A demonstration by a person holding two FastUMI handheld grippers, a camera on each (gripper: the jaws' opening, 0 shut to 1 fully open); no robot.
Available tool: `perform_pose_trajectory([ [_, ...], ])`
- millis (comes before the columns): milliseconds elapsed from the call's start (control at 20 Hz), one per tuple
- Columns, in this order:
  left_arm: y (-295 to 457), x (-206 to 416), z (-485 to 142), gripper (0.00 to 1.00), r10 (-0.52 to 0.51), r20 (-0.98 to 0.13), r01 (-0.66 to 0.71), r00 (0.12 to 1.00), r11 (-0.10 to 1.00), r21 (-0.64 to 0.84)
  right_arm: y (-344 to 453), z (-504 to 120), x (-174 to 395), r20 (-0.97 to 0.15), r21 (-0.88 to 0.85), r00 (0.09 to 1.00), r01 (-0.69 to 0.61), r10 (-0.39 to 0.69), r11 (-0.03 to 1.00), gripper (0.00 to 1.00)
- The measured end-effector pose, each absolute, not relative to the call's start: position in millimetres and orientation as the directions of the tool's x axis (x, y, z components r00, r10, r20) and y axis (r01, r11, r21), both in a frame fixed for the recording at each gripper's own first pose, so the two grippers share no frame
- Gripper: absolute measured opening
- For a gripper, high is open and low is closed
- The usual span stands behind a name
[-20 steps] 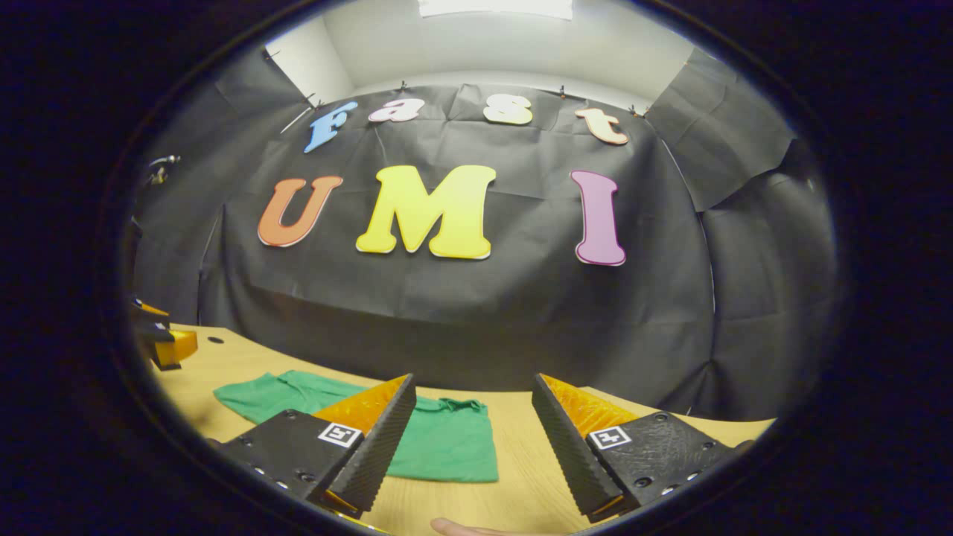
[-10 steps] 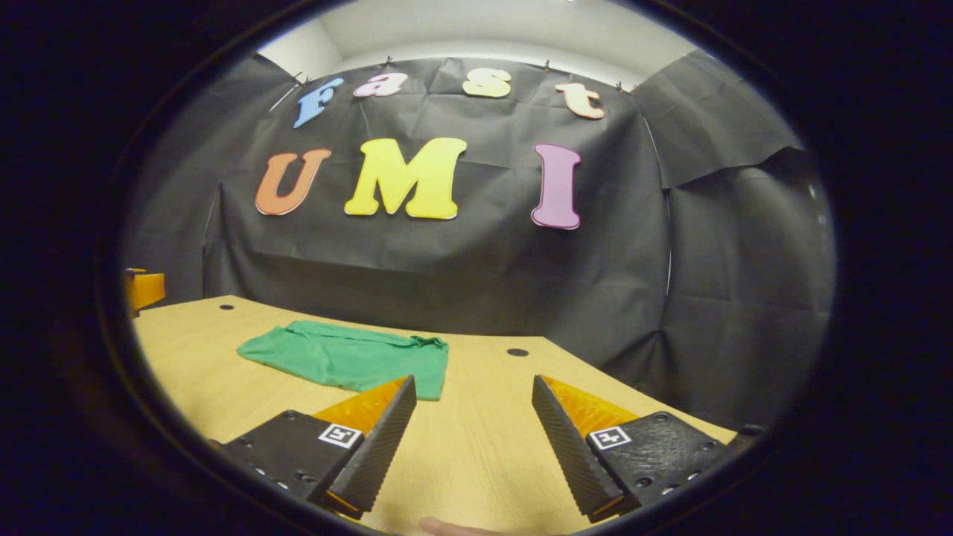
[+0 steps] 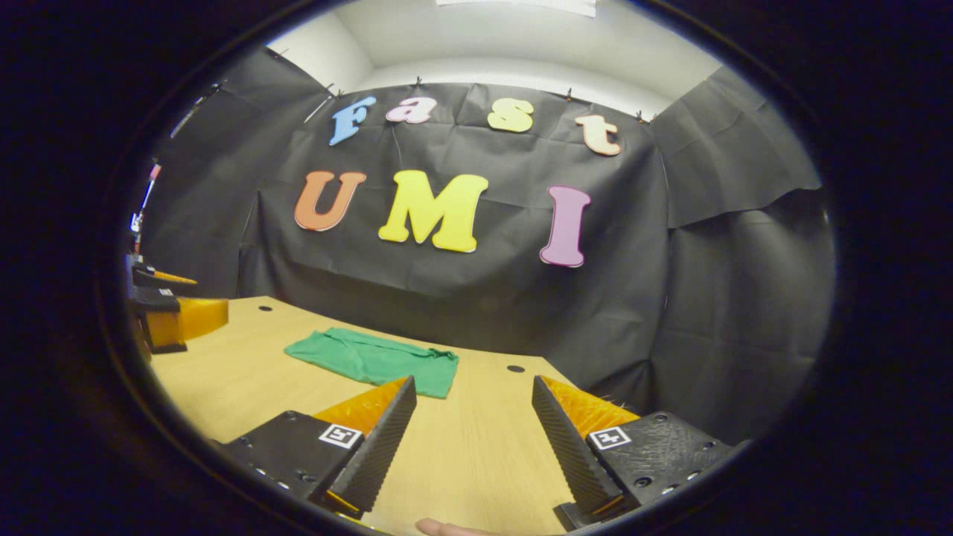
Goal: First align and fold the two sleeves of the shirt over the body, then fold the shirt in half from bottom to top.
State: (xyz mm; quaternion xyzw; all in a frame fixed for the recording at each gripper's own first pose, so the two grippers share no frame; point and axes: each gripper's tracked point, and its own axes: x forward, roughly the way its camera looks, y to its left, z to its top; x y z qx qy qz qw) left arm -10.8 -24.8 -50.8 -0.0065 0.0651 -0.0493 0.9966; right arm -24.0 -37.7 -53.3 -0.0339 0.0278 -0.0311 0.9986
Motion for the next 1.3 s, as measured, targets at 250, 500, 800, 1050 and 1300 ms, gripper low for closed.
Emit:
perform_pose_trajectory([
  [250, -20, -26, -26, 1.0, -0.104, -0.092, 0.103, 0.99, 0.995, -0.011, -22, -46, -57, -0.104, -0.037, 0.995, -0.011, 0.007, 0.999, 0.94],
  [500, -9, -35, -4, 1.0, -0.076, -0.035, 0.077, 0.996, 0.997, 0.015, -30, -42, -51, -0.101, -0.037, 0.995, 0.02, -0.024, 0.999, 0.96],
  [800, -7, -32, -6, 1.0, -0.071, -0.037, 0.071, 0.997, 0.997, -0.014, -25, -51, -46, -0.124, -0.018, 0.992, 0.004, -0.006, 1.0, 0.95],
  [1050, -7, -32, -4, 1.0, -0.073, -0.028, 0.073, 0.997, 0.997, 0.0, -28, -57, -46, -0.129, -0.025, 0.992, 0.005, -0.008, 1.0, 0.96],
  [1300, -9, -31, -10, 1.0, -0.084, -0.047, 0.084, 0.995, 0.996, -0.019, -32, -59, -45, -0.131, -0.024, 0.991, 0.013, -0.016, 1.0, 0.95],
])
